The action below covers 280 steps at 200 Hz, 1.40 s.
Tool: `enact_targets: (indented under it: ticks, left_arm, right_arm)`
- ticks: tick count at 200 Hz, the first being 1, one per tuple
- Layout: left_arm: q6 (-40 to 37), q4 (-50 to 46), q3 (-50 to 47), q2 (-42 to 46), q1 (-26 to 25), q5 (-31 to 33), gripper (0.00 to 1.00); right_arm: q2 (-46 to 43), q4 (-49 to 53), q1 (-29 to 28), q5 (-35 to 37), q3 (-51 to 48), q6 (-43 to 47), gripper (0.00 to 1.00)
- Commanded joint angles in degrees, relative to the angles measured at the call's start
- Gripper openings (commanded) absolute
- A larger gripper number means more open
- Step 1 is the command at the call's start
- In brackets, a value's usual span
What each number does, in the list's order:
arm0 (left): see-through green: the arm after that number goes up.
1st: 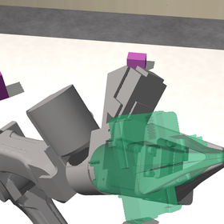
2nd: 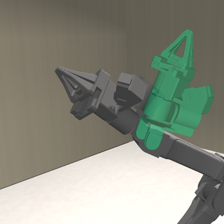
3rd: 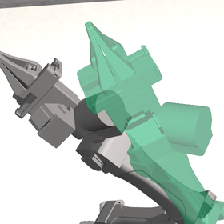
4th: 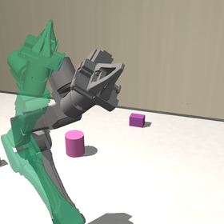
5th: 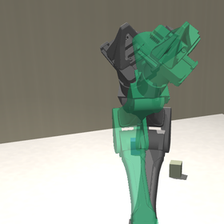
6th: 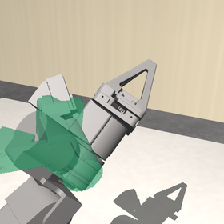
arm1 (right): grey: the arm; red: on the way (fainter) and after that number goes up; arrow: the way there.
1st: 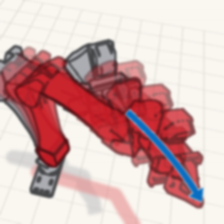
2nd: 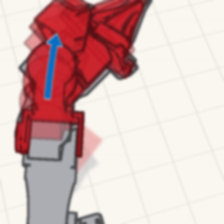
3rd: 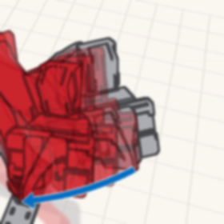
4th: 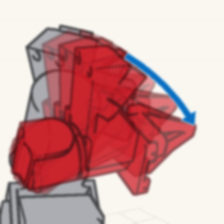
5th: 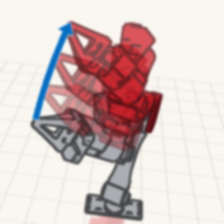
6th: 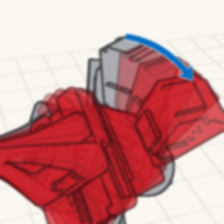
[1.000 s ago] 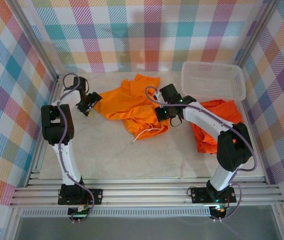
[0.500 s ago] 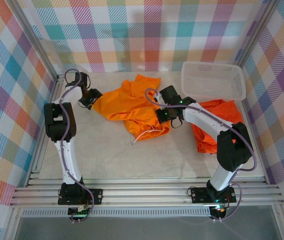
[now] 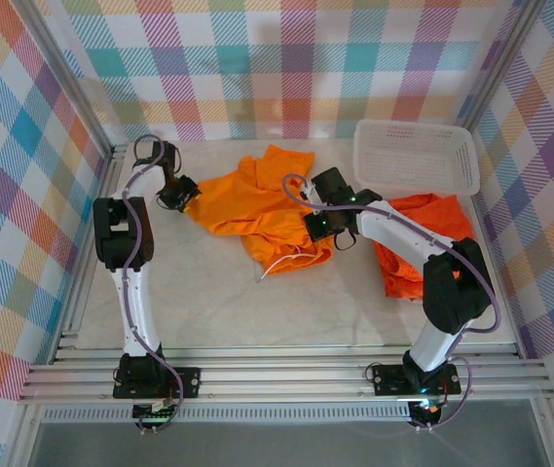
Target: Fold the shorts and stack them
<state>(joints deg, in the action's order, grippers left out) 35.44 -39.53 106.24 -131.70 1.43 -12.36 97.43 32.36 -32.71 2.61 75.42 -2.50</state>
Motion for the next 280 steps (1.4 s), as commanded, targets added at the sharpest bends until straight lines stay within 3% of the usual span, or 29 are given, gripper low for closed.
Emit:
enact_targets:
  ticks: [1, 45, 102, 118, 132, 147, 168, 221, 280]
  left_arm:
    - [-1.25, -3.71, 1.36, -1.43, -0.9, 0.54, 0.29]
    - [-1.43, -3.1, 0.1, -0.74, -1.26, -1.09, 0.0]
    - [-1.86, 0.42, -7.01, 11.34, -0.51, 1.84, 0.0]
    - [-2.13, 1.23, -8.99, 14.67, -0.05, 3.06, 0.08]
    - [-2.55, 2.67, -11.46, 17.4, 0.39, 3.27, 0.22]
    - [-3.05, 4.12, -14.02, 19.45, 0.59, 3.72, 0.46]
    - [-4.1, 4.99, -15.79, 19.66, 0.59, 4.12, 0.62]
    - [-4.38, 4.64, -14.76, 13.64, 0.33, 3.89, 0.66]
    - [-5.82, -0.42, -5.85, 5.42, -0.79, 6.06, 0.65]
  right_arm:
    - [-0.57, -0.54, 0.15, -0.45, -0.17, -0.14, 0.01]
    - [-1.23, -1.25, 0.28, -0.87, -0.45, -0.37, 0.0]
    - [-2.89, -1.29, 0.44, -1.15, -1.19, -1.06, 0.0]
    - [-3.82, -1.22, 0.49, -1.16, -1.49, -1.1, 0.0]
    - [-4.67, -1.29, 0.54, -0.71, -2.13, -1.0, 0.0]
    - [-5.44, -1.45, 0.76, -0.19, -3.02, -0.58, 0.0]
    - [-6.24, -1.59, 1.21, -0.23, -3.94, -0.38, 0.0]
    - [-6.64, -1.95, 1.85, -0.32, -5.19, -0.31, 0.0]
    - [-6.46, -1.86, 2.11, -0.59, -5.28, -0.22, 0.0]
